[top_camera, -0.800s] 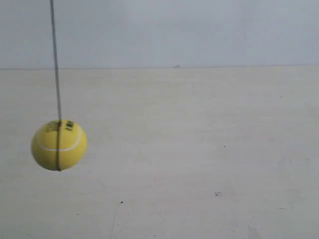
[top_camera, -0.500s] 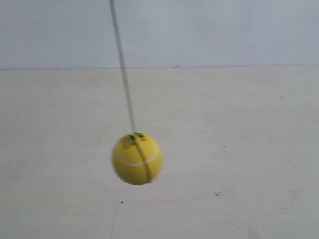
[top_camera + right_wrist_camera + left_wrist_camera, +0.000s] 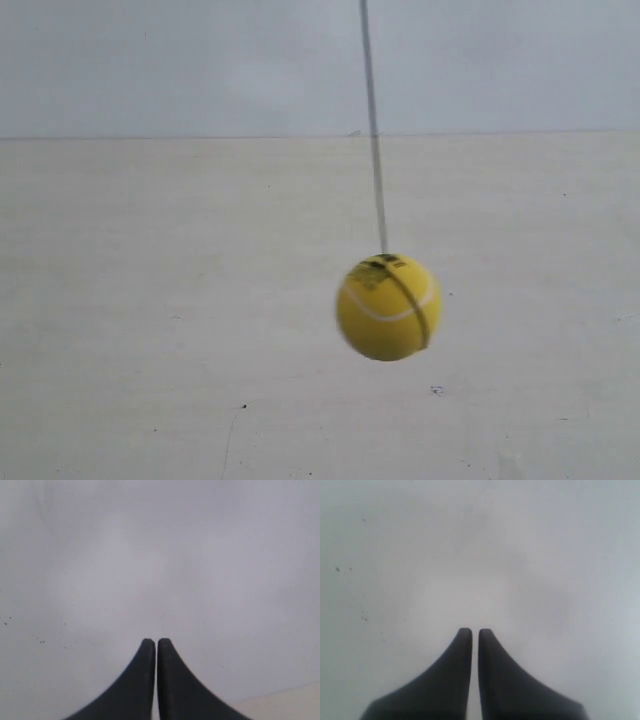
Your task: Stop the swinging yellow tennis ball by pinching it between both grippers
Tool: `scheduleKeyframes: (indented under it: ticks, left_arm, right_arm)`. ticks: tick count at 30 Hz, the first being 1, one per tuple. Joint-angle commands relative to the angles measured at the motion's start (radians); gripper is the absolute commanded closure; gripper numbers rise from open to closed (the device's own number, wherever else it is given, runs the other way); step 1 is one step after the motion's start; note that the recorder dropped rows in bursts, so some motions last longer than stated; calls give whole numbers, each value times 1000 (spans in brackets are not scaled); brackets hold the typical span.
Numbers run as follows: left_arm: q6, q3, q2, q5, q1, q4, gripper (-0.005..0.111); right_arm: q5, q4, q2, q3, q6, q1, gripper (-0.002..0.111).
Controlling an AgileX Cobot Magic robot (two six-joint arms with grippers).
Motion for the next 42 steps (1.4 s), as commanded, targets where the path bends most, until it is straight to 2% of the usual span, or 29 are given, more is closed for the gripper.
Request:
scheduleKeyframes:
  ticks: [1,5,9,15,20,26,31,36,39,42]
  left_arm:
    - [-137,-83,182,-118,2,237,102]
    - [-99,-97,358,-258,2,276,102]
    - [-16,-97,473,-273,2,312,102]
    - [63,-97,607,-294,2,348,102]
    - [124,-97,696,-422,2,398,102]
    - [193,-97,801,-471,-6,419,102]
    - [289,-97,877,-487,-56,416,102]
    - [376,-97,949,-491,-116,409,102]
    - [415,-97,990,-493,-172,409,102]
    - [486,-97,1044,-493,-259,419,102]
  right_arm:
    - [30,-33,71,-69,13,47,108]
    - [32,-80,192,-108,13,120,108]
    - [17,-124,335,-134,9,210,108]
    - [-178,-156,560,-139,2,322,108]
    - [-344,-312,721,-141,2,401,108]
    - [-415,-389,928,-170,-2,467,108]
    - [-420,-446,1035,-215,4,490,108]
    - [-435,-466,1048,-222,4,494,108]
    - [-445,-469,1048,-222,4,494,108]
    - [-416,-536,1048,-222,32,494,108]
